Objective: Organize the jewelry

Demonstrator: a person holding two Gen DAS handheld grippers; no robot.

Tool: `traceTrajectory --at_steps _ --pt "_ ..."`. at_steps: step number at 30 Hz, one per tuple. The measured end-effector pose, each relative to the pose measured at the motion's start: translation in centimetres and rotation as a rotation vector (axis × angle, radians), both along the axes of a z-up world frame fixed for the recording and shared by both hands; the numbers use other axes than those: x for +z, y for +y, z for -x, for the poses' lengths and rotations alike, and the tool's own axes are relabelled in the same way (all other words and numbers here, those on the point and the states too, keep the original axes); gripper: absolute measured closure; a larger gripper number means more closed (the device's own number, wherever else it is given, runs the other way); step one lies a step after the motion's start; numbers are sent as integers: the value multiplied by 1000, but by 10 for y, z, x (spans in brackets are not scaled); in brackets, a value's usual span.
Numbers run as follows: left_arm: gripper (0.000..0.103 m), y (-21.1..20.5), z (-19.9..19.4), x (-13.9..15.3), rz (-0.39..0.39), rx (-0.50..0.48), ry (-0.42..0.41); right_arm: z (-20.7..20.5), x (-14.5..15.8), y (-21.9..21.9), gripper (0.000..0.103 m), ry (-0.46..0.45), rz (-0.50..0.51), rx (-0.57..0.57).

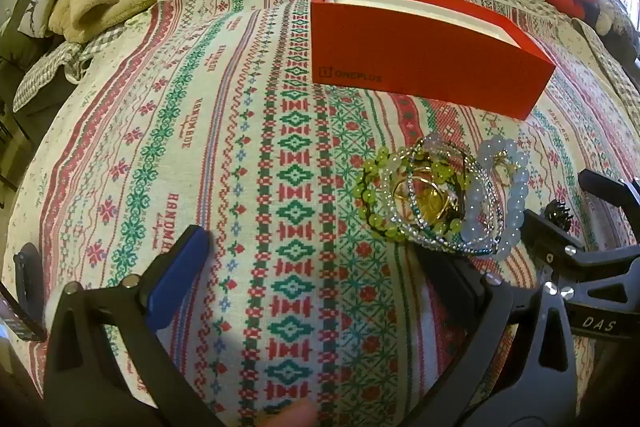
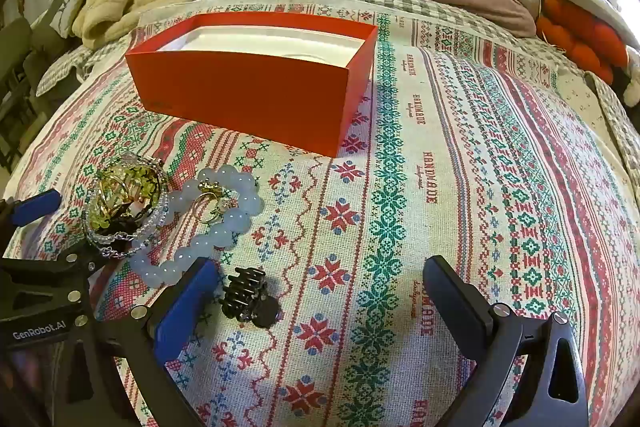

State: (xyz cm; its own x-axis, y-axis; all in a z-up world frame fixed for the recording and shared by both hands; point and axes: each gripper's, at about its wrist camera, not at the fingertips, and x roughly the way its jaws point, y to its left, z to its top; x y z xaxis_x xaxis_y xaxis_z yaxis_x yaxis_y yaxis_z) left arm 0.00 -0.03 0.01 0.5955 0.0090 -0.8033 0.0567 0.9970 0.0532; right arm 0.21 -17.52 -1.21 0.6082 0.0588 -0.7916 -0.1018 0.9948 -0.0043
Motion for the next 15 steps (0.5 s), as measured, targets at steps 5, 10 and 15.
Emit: traceTrajectory --at_steps 5,10,15 --pt "0 2 0 1 12 3 12 3 1 -4 0 -9 1 -6" --pt "0 8 4 8 22 -8 66 10 15 -5 0 90 -5 -23" --pt "0 12 10 24 45 0 133 22 43 -3 0 108 88 -32"
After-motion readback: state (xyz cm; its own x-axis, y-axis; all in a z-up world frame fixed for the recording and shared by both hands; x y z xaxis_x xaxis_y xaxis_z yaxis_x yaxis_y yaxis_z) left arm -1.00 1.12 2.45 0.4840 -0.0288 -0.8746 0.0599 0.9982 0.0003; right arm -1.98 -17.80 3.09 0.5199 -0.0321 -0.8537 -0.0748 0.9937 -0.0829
